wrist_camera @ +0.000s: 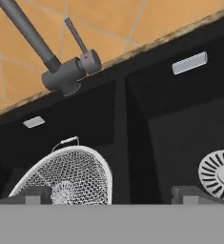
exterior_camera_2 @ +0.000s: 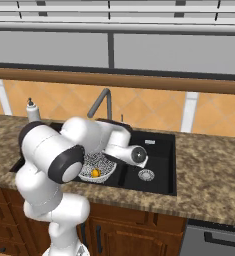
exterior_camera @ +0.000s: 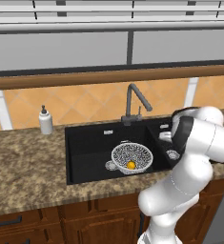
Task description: Put the colander in the sink, put the tangerine in the colander, and turn on the sink faucet and pour water over the colander.
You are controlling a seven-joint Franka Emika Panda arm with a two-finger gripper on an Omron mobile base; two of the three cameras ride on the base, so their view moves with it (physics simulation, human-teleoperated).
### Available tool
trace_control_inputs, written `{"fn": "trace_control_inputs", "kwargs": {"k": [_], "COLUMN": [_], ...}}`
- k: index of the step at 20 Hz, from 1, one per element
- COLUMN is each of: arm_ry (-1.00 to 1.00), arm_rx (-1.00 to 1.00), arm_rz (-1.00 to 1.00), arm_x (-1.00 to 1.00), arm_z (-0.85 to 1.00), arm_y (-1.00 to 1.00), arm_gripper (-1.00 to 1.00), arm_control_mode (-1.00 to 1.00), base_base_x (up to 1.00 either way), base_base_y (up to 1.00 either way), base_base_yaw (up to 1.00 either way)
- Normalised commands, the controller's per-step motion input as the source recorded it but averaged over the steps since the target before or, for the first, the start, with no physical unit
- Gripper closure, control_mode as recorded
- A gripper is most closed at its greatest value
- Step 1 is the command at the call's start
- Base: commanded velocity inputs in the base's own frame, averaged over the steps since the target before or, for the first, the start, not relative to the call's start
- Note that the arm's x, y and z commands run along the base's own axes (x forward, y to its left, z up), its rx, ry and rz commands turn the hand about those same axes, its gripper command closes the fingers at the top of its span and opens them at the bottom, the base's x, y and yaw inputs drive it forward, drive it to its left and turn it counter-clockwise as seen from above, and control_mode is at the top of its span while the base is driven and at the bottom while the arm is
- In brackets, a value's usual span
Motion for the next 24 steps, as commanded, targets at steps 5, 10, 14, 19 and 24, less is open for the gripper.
{"fn": "trace_control_inputs", "kwargs": {"k": [5, 10, 14, 19, 24], "arm_ry": [-0.13, -0.17, -0.21, -0.12, 0.0], "arm_rx": [0.0, 0.0, 0.0, 0.0, 0.0], "arm_rz": [0.09, 0.02, 0.0, -0.03, -0.01], "arm_x": [0.06, 0.1, 0.28, 0.32, 0.29], "arm_z": [0.36, 0.35, 0.16, 0.0, 0.0], "arm_y": [-0.25, -0.14, -0.06, 0.04, 0.0], "arm_gripper": [-1.0, -1.0, -1.0, -1.0, -1.0], "arm_control_mode": [-1.0, -1.0, -1.0, -1.0, -1.0], "base_base_x": [0.0, 0.0, 0.0, 0.0, 0.0], "base_base_y": [0.0, 0.0, 0.0, 0.0, 0.0], "base_base_yaw": [0.0, 0.0, 0.0, 0.0, 0.0]}}
